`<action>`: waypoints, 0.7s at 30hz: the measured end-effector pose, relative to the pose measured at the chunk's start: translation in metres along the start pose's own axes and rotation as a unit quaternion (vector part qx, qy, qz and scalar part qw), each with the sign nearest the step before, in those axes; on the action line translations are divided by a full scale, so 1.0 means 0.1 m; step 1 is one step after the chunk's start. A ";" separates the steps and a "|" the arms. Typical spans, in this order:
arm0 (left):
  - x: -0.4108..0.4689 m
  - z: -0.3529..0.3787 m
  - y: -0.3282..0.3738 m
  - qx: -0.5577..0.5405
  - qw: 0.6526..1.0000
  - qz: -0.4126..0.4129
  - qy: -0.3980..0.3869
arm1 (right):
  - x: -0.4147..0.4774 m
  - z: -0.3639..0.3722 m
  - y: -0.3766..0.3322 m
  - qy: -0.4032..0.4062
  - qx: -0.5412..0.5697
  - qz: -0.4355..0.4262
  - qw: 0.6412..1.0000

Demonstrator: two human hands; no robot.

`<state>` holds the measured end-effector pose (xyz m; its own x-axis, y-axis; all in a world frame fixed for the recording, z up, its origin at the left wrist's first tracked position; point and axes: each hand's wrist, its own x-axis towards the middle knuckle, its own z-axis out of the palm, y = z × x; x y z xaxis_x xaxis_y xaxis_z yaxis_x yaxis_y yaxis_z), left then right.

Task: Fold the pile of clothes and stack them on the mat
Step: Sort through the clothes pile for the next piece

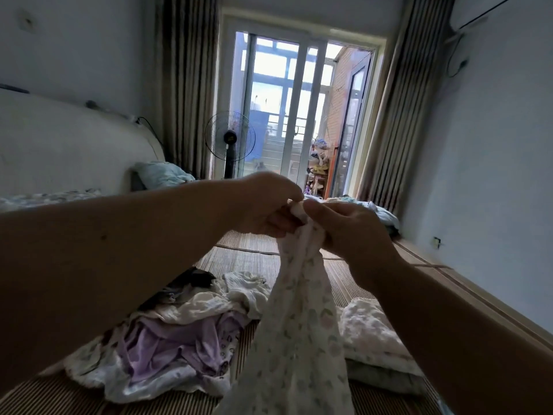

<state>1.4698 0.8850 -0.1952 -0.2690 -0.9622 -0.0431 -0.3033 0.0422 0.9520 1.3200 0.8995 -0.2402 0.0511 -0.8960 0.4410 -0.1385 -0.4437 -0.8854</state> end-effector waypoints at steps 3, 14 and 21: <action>-0.11 -0.01 0.09 0.013 0.997 0.039 -0.059 | 0.00 -0.06 -0.05 -0.020 -0.045 -0.040 0.998; 0.02 -0.05 0.08 0.512 0.824 0.235 0.057 | 0.12 -0.06 -0.11 -0.069 0.047 -0.041 0.996; 0.19 -0.20 0.24 0.450 0.869 0.193 0.066 | -0.25 0.06 0.39 -0.088 0.059 0.083 0.991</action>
<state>1.4761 0.8622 -0.1670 -0.4204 -0.8496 0.3185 -0.8225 0.5050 0.2616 1.3193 0.9043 -0.2867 0.2100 -0.9414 0.2640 -0.0433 -0.2787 -0.9594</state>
